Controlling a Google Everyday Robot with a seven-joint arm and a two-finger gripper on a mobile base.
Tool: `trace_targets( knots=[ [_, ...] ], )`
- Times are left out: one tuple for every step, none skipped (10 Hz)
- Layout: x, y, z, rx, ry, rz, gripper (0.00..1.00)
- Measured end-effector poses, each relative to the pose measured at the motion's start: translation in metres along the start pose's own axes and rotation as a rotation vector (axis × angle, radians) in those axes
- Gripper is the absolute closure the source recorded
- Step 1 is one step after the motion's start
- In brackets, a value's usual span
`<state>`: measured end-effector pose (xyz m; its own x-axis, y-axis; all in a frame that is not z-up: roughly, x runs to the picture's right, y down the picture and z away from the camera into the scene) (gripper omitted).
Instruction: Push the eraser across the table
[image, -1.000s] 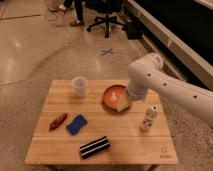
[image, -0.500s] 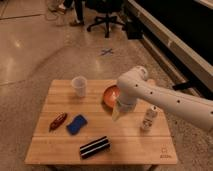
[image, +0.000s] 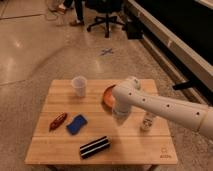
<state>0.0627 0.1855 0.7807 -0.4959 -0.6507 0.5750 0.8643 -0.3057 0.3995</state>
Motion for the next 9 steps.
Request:
trace_targets(
  knots=[
    [0.0, -0.004, 0.007, 0.005, -0.008, -0.01, 1.0],
    [-0.001, -0.01, 0.017, 0.008, -0.02, -0.027, 1.0],
    [-0.001, -0.015, 0.024, 0.012, -0.027, -0.04, 1.0],
    [-0.001, -0.019, 0.03, 0.014, -0.035, -0.051, 1.0],
    [0.0, -0.026, 0.039, 0.016, -0.044, -0.07, 1.0],
    [0.002, -0.03, 0.044, 0.017, -0.05, -0.083, 1.0],
    [0.004, -0.034, 0.049, 0.017, -0.054, -0.095, 1.0],
    [0.009, -0.038, 0.051, 0.017, -0.053, -0.104, 1.0],
    [0.013, -0.042, 0.053, 0.018, -0.053, -0.116, 1.0]
  ],
)
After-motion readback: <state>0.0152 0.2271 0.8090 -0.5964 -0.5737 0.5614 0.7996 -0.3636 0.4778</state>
